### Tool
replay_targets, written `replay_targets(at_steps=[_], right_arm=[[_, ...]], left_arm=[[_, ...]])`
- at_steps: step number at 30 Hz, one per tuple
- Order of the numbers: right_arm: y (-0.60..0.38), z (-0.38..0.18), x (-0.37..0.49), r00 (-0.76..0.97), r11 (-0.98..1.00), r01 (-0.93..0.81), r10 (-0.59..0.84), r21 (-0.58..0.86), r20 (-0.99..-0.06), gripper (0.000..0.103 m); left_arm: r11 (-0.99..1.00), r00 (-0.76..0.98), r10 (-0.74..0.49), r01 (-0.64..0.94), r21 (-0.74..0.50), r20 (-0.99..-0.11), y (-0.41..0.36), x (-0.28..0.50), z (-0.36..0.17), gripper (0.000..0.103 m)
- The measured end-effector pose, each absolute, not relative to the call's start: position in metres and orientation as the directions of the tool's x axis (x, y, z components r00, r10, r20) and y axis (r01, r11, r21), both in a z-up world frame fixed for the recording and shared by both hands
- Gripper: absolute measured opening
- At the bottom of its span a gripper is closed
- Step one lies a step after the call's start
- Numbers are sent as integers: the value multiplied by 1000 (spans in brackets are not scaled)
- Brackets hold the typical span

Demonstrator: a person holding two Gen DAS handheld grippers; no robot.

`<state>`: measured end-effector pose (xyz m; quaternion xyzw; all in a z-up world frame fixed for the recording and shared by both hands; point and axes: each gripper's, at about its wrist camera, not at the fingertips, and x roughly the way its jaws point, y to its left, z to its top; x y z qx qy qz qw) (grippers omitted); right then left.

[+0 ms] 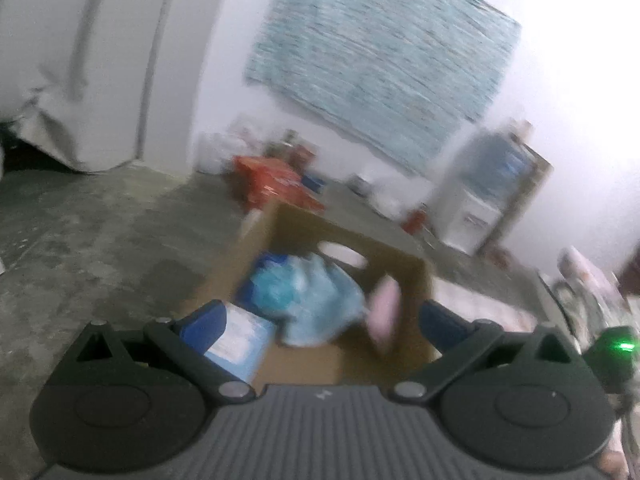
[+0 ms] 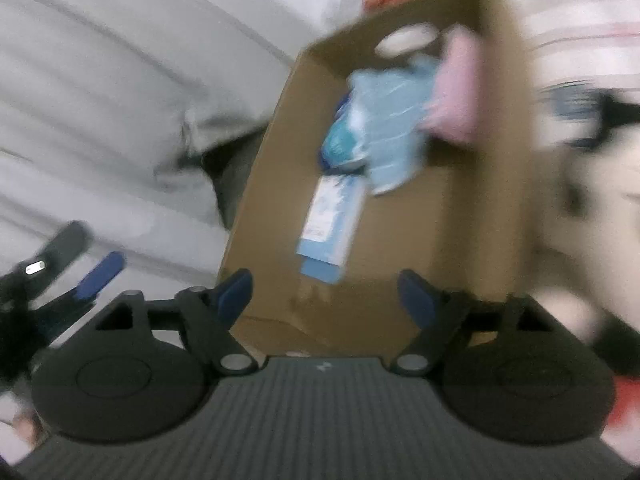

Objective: Organize soft objects
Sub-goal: 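Move left tool to the white yogurt cup while right tool reaches the white tape roll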

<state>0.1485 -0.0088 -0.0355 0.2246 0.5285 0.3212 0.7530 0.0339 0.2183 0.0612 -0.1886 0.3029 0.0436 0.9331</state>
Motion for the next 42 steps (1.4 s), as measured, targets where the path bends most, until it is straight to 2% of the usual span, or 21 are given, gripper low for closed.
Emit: replay_targets(at_steps=[4, 10, 14, 20, 23, 30, 37, 39, 41, 42], right_arm=[[-112, -15, 98, 360, 658, -233, 743, 716, -565, 81], [-246, -6, 42, 574, 707, -128, 625, 696, -529, 81], [-311, 2, 22, 668, 724, -89, 553, 684, -498, 81], [-364, -6, 36, 713, 702, -69, 532, 709, -457, 81], [-369, -26, 60, 718, 697, -47, 521, 715, -461, 77], [-350, -87, 116, 694, 720, -27, 513, 693, -506, 56], [-341, -125, 154, 654, 748, -22, 512, 663, -556, 54], [-341, -130, 156, 652, 752, -27, 513, 659, -558, 55], [-341, -132, 156, 651, 753, -37, 517, 656, -556, 55], [-342, -132, 156, 652, 756, -38, 514, 653, -557, 55]], left_arm=[[946, 803, -114, -92, -311, -584, 166, 29, 63, 103], [962, 761, -236, 94, -257, -604, 72, 42, 68, 103], [959, 715, -284, 204, -198, -639, 8, 65, 64, 103], [937, 628, -309, 329, -115, -715, -75, 118, 43, 103], [935, 601, -286, 346, -80, -746, -105, 151, 26, 103], [886, 516, -217, 461, 55, -828, -173, 231, -32, 102], [842, 423, -68, 511, 176, -903, -212, 293, -101, 97], [838, 404, -39, 511, 190, -914, -217, 306, -115, 90], [836, 388, -16, 511, 201, -922, -220, 313, -124, 76], [838, 375, -5, 508, 201, -927, -222, 316, -128, 73]])
